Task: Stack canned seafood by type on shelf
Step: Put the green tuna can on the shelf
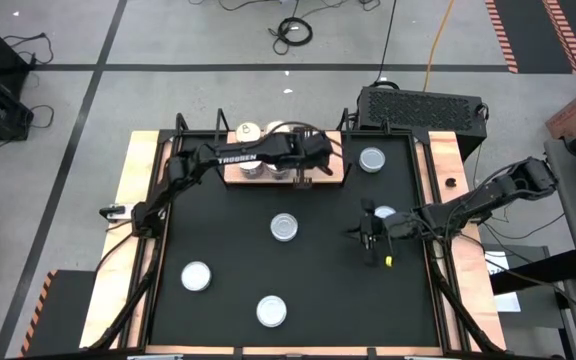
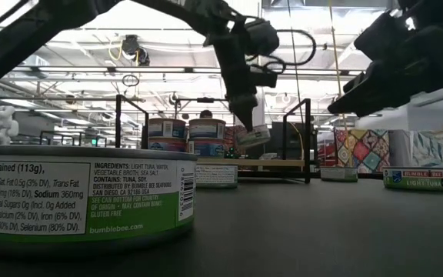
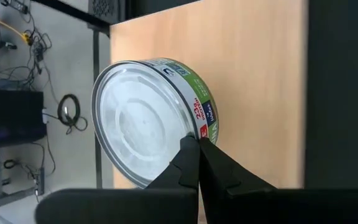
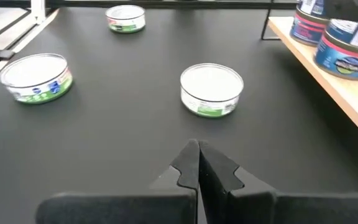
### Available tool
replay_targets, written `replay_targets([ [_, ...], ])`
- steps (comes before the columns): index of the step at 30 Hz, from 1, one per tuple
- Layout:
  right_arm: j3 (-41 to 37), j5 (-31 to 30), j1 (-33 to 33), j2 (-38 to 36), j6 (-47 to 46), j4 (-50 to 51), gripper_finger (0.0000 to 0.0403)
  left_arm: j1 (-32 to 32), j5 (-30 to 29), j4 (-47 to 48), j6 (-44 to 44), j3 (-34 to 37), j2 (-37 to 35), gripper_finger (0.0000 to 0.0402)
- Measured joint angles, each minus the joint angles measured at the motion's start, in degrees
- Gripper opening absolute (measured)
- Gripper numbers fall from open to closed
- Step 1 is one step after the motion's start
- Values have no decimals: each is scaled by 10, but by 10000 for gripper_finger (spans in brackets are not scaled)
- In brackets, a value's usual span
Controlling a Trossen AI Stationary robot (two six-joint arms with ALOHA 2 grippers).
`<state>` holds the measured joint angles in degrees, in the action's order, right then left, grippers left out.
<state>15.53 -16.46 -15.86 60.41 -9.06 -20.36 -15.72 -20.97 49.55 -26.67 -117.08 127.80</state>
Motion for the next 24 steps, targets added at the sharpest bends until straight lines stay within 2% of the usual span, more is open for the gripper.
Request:
replay_targets([
  [6, 0, 0, 11, 2, 0, 1, 0, -30, 28, -28, -28, 0, 15, 0],
  [13, 0, 0, 23, 2, 3, 0, 0, -39, 22, -47, -70, 0, 43, 0],
  [24, 0, 1, 24, 2, 8, 1, 0, -41, 10, -51, -104, 0, 47, 0],
])
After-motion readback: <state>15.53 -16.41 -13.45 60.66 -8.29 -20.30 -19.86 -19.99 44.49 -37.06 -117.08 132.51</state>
